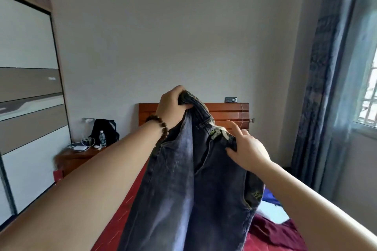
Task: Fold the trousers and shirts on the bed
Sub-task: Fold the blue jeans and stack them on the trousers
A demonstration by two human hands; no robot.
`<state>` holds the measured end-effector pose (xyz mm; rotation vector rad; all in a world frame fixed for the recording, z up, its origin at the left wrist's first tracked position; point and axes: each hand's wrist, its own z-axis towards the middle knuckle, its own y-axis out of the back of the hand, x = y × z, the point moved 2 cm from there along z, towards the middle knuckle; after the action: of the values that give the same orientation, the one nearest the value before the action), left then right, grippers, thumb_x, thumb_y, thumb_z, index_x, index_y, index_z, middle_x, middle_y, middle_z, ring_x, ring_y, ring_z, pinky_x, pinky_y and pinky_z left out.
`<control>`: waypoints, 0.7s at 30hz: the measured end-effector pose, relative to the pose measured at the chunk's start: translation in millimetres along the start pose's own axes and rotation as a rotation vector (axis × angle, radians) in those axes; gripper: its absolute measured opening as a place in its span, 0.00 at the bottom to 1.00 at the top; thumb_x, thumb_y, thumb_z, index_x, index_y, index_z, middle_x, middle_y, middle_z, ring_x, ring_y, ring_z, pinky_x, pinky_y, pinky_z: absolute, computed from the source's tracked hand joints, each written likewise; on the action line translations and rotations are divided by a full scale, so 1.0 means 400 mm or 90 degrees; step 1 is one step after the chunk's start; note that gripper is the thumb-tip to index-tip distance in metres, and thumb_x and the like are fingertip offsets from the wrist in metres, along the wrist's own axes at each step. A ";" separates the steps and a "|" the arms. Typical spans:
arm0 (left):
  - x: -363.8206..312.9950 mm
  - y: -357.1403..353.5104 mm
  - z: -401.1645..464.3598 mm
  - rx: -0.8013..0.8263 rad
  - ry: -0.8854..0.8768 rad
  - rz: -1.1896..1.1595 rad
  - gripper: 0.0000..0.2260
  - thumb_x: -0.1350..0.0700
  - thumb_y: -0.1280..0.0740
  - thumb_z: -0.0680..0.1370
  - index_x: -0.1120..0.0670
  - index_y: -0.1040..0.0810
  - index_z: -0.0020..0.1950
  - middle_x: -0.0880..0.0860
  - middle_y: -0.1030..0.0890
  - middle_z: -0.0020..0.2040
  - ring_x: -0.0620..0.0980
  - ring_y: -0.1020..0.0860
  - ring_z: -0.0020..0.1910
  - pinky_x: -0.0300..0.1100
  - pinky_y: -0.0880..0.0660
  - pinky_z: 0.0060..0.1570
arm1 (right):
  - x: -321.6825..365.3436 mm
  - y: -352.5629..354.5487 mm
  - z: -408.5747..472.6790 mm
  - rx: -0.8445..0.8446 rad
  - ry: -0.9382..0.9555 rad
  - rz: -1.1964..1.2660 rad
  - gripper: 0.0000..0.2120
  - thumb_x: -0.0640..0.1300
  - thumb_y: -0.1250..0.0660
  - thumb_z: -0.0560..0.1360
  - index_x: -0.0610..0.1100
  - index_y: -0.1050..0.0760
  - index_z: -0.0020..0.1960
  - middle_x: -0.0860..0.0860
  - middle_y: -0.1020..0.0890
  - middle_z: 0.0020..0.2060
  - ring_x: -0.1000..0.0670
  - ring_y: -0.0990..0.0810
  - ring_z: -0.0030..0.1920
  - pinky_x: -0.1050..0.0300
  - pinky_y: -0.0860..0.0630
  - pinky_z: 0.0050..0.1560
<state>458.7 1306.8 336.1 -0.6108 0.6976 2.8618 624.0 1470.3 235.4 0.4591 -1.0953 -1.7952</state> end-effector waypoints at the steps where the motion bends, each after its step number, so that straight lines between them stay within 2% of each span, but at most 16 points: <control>1: 0.000 -0.001 0.001 0.007 -0.004 0.002 0.13 0.64 0.26 0.70 0.54 0.30 0.40 0.41 0.28 0.34 0.34 0.29 0.33 0.23 0.36 0.34 | 0.011 -0.006 0.003 0.016 0.004 0.025 0.40 0.51 0.33 0.72 0.59 0.55 0.75 0.46 0.27 0.57 0.42 0.21 0.41 0.55 0.28 0.33; 2: 0.001 0.000 0.002 0.014 -0.007 0.002 0.12 0.65 0.26 0.70 0.54 0.29 0.40 0.41 0.28 0.33 0.34 0.29 0.33 0.24 0.36 0.34 | 0.021 -0.013 0.009 0.031 0.011 0.059 0.40 0.50 0.33 0.72 0.59 0.53 0.75 0.46 0.28 0.59 0.43 0.21 0.41 0.55 0.28 0.34; 4: 0.006 0.004 0.005 0.027 -0.011 0.006 0.12 0.65 0.26 0.70 0.54 0.28 0.41 0.42 0.27 0.34 0.33 0.29 0.33 0.24 0.36 0.34 | 0.041 -0.026 0.020 0.061 0.030 0.127 0.33 0.46 0.32 0.71 0.56 0.41 0.72 0.49 0.27 0.60 0.44 0.21 0.46 0.54 0.25 0.39; 6: 0.011 0.013 0.010 0.032 -0.011 0.017 0.11 0.64 0.26 0.70 0.54 0.27 0.41 0.42 0.26 0.35 0.33 0.28 0.34 0.23 0.36 0.34 | 0.056 -0.037 0.029 0.086 0.030 0.175 0.21 0.43 0.32 0.70 0.50 0.31 0.61 0.50 0.22 0.52 0.45 0.21 0.47 0.49 0.22 0.44; 7: 0.015 0.020 0.014 0.030 -0.009 0.023 0.11 0.64 0.26 0.70 0.54 0.27 0.41 0.42 0.26 0.35 0.34 0.28 0.34 0.23 0.35 0.34 | 0.059 -0.041 0.033 0.100 0.024 0.182 0.17 0.43 0.31 0.70 0.49 0.30 0.57 0.50 0.20 0.47 0.45 0.21 0.45 0.47 0.21 0.44; 9: 0.026 0.038 0.024 0.020 -0.001 0.039 0.10 0.63 0.25 0.70 0.56 0.26 0.42 0.43 0.25 0.35 0.37 0.27 0.35 0.23 0.35 0.34 | 0.059 -0.041 0.037 0.120 0.023 0.160 0.18 0.46 0.28 0.70 0.49 0.31 0.57 0.50 0.20 0.42 0.46 0.21 0.40 0.49 0.21 0.41; 12: 0.052 0.068 0.043 -0.001 0.016 0.076 0.08 0.62 0.25 0.70 0.58 0.24 0.43 0.47 0.23 0.37 0.47 0.26 0.38 0.31 0.36 0.34 | 0.040 -0.007 0.052 0.124 0.027 0.114 0.21 0.48 0.28 0.70 0.55 0.30 0.60 0.51 0.19 0.42 0.46 0.21 0.41 0.53 0.22 0.41; 14: 0.072 0.084 0.054 -0.019 0.036 0.097 0.09 0.62 0.26 0.70 0.58 0.25 0.41 0.49 0.24 0.36 0.49 0.26 0.38 0.35 0.38 0.34 | 0.022 0.029 0.068 0.115 0.033 0.083 0.16 0.48 0.28 0.71 0.58 0.26 0.57 0.55 0.20 0.41 0.48 0.22 0.42 0.56 0.25 0.42; 17: 0.103 0.095 0.069 -0.052 0.084 0.111 0.08 0.60 0.26 0.70 0.58 0.24 0.42 0.52 0.22 0.39 0.50 0.25 0.40 0.38 0.35 0.39 | 0.009 0.079 0.090 0.113 0.037 0.032 0.03 0.48 0.29 0.73 0.54 0.22 0.46 0.58 0.24 0.35 0.51 0.24 0.39 0.57 0.27 0.41; 21: 0.128 0.081 0.079 -0.098 0.145 0.091 0.09 0.58 0.26 0.70 0.57 0.22 0.46 0.52 0.20 0.43 0.50 0.24 0.43 0.40 0.30 0.43 | 0.050 0.083 0.099 0.157 0.019 0.125 0.07 0.50 0.30 0.74 0.48 0.23 0.44 0.52 0.20 0.36 0.53 0.24 0.31 0.55 0.23 0.36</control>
<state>393.9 1294.4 353.8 -0.9590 0.5751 3.0290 604.2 1467.1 287.0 0.5040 -1.3012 -1.4869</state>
